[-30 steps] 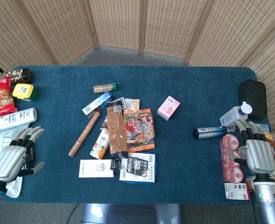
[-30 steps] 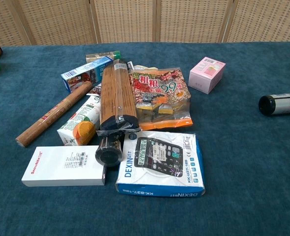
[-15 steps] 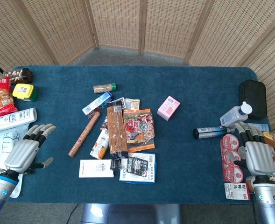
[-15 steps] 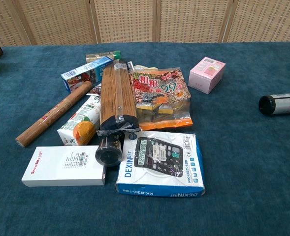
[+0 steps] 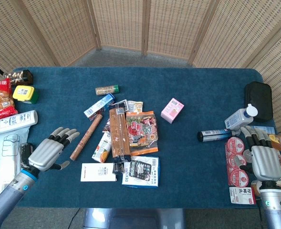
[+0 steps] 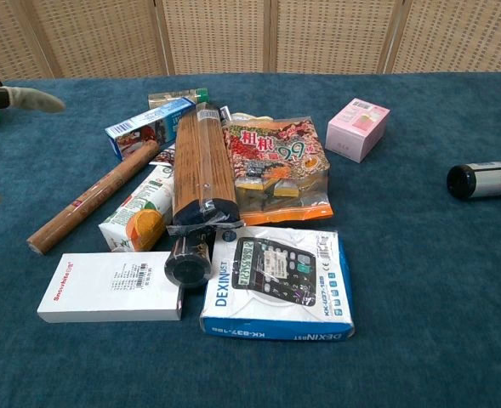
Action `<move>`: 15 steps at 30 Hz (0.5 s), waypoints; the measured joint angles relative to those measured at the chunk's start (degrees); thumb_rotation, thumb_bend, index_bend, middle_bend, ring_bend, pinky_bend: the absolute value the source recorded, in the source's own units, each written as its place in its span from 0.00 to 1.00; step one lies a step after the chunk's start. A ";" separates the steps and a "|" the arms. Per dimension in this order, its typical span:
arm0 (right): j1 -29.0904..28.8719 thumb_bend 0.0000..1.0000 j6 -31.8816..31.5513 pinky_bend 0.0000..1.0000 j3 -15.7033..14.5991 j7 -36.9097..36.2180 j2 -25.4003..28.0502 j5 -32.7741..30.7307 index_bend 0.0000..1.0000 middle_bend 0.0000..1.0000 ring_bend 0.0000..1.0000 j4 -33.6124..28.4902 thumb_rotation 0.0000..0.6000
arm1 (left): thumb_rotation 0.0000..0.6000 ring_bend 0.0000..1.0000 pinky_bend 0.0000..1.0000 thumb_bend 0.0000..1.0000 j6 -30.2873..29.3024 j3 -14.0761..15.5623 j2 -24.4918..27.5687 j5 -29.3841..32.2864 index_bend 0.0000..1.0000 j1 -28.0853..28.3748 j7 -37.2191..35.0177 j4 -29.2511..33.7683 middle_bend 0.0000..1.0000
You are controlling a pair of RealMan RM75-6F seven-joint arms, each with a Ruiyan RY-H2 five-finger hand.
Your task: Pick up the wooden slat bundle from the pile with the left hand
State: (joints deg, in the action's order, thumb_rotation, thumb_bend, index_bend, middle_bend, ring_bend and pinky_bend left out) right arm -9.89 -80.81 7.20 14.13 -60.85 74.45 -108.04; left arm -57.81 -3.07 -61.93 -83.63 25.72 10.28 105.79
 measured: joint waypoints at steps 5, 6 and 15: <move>0.42 0.32 -0.35 0.00 -0.15 -0.19 0.40 0.10 0.00 0.03 0.00 -0.19 0.98 | 1.00 0.00 0.00 0.31 1.58 -1.50 -4.56 -1.66 0.00 3.73 1.15 -4.99 0.00; 0.60 0.32 -0.54 0.00 -0.18 -0.27 0.57 0.10 0.00 0.03 0.00 -0.25 0.98 | 1.00 0.00 0.00 0.31 1.93 -1.84 -5.88 -2.26 0.00 4.71 1.02 -6.43 0.00; 2.41 0.32 -2.63 0.00 -0.46 -1.65 2.15 0.61 0.00 0.03 0.00 -1.04 0.98 | 1.00 0.00 0.00 0.31 5.86 -2.80 -14.61 -5.74 0.00 11.82 -1.88 -15.60 0.00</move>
State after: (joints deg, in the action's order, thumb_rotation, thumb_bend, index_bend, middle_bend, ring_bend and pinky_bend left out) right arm -7.47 -83.44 6.73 12.48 -58.70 75.06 -109.08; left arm -51.95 -5.87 -76.55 -89.36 37.54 8.40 90.20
